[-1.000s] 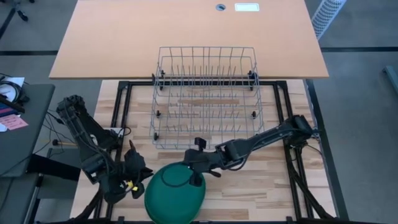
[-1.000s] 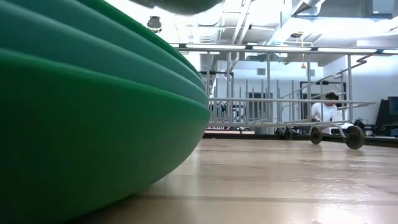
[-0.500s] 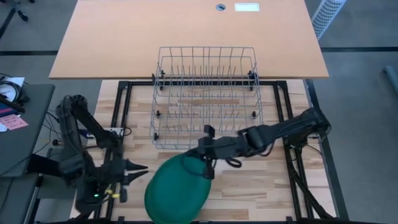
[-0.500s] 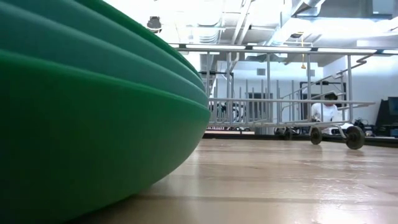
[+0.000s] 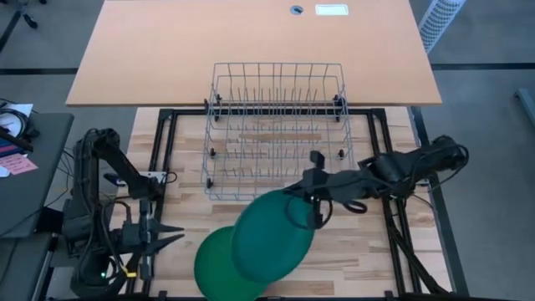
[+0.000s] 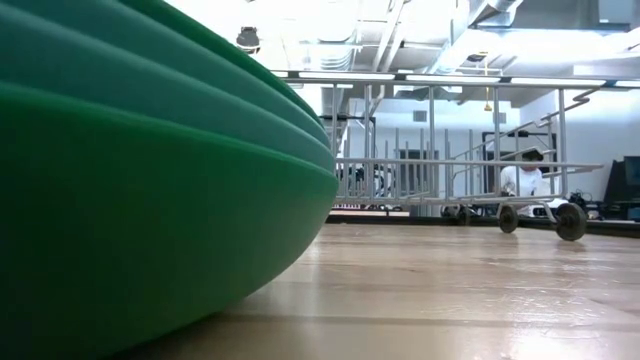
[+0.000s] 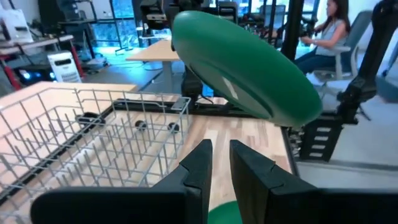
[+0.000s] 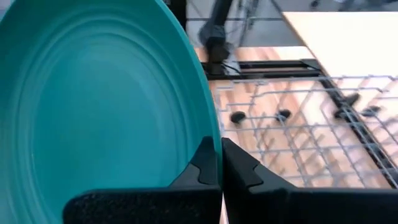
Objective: Sort dishes
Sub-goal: Put the dark blue plate in the dish rack
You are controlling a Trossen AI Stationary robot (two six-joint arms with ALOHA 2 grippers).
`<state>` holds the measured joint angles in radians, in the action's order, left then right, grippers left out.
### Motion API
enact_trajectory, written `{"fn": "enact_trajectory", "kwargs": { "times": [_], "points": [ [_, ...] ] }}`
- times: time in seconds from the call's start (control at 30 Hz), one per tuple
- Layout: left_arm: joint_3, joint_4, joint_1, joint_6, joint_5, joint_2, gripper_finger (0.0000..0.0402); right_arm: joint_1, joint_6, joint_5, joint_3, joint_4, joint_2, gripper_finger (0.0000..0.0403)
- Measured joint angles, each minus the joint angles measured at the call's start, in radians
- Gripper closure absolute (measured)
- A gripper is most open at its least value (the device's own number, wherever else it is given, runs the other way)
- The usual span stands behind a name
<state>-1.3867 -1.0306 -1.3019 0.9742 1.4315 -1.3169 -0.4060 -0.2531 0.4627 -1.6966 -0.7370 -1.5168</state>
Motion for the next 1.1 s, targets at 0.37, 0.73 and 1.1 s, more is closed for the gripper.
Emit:
{"fn": "enact_trajectory", "kwargs": {
  "times": [0.37, 0.73, 1.1],
  "points": [
    [0.045, 0.023, 0.112, 0.036, -0.012, -0.075, 0.0339, -0.077, 0.09, 0.629, 0.367, 0.707, -0.104, 0.0399],
    [0.045, 0.046, 0.217, -0.003, 0.005, -0.078, 0.0206, -0.082, 0.254, 0.695, 0.366, 0.798, -0.113, 0.0399],
    [0.045, 0.11, 0.296, -0.196, 0.07, -0.078, 0.0178, -0.081, 0.315, 0.803, 0.365, 0.756, -0.112, 0.0399]
  ]
}}
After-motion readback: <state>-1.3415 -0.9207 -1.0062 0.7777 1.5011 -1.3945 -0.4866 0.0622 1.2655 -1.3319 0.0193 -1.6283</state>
